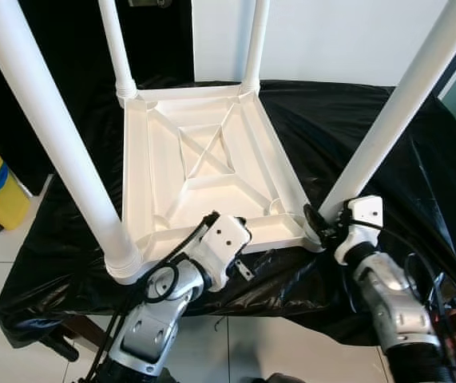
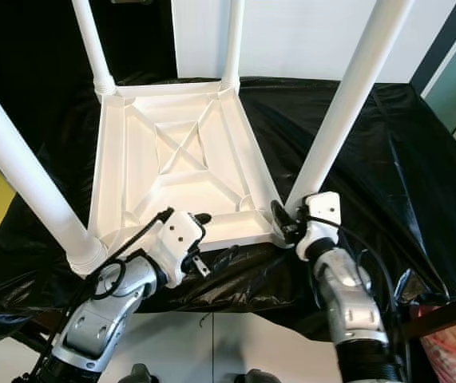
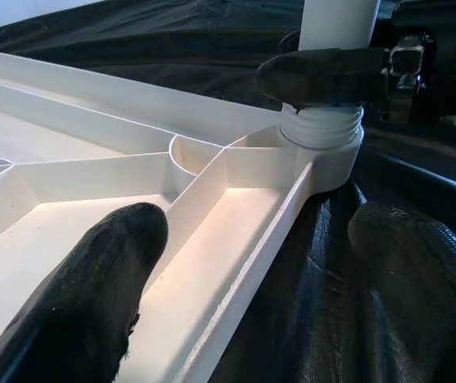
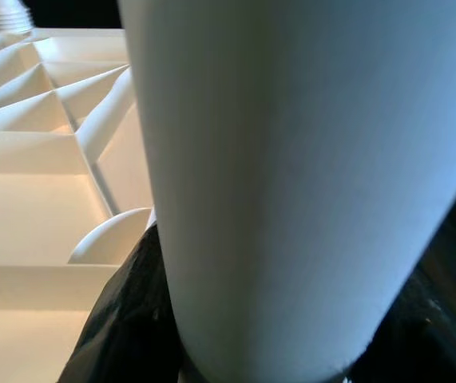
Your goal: Building children table
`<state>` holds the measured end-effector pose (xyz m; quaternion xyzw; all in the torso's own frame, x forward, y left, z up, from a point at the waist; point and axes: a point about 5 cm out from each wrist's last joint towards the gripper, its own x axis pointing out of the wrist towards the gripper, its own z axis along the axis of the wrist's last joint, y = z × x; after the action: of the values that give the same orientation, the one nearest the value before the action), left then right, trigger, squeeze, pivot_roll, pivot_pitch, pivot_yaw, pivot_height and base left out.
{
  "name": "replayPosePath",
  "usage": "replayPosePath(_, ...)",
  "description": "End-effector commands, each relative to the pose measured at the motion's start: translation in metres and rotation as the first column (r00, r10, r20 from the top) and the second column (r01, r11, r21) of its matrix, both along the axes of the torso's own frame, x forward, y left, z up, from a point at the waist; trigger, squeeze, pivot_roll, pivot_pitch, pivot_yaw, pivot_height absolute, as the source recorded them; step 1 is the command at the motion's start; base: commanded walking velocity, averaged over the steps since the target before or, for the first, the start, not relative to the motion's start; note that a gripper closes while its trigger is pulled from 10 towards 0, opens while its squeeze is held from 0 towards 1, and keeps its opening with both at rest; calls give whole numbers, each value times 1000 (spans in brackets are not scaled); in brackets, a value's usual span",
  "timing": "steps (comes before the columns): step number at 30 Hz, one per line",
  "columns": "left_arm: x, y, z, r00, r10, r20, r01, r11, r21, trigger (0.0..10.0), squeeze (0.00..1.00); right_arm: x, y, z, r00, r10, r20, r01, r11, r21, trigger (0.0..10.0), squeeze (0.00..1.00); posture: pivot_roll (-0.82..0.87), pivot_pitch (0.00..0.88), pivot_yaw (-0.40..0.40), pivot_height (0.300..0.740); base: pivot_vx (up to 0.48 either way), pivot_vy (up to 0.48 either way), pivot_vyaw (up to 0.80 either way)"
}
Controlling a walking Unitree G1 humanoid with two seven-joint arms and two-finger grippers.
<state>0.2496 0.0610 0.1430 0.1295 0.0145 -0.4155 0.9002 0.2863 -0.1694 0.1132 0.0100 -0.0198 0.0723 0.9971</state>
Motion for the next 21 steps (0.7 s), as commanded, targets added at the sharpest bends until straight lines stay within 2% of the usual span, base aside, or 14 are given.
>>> replayPosePath(1,2,-1,-2,999,38,4,-38,999,3,10000,0,-8,0,-19,984,-149,-93,151,989,7,10000,0,19,80,-78,740,0,0,0)
replayPosePath(6,2,-1,-2,999,38,4,-38,999,2,10000,0,-10,5,-19,981,-173,-90,175,984,20,10000,0,19,82,-77,740,0,0,0)
replayPosePath(10,2,-1,-1,999,42,14,-42,999,0,10000,0,-12,19,-13,987,-156,-49,159,986,59,10000,0,19,79,-79,740,0,0,0)
replayPosePath(18,3,-1,-1,995,82,57,-82,997,-1,10000,0,-12,24,-8,990,-136,-43,140,984,109,10000,0,19,72,-86,740,0,0,0)
replayPosePath(19,5,-2,1,992,99,78,-99,995,-5,10000,0,-12,26,-2,995,-101,-1,101,989,109,10000,1000,22,67,-88,740,0,0,0)
replayPosePath(21,6,-2,2,991,103,85,-103,995,-7,10000,0,-13,27,0,996,-89,16,86,990,109,10000,1000,22,67,-88,740,0,0,0)
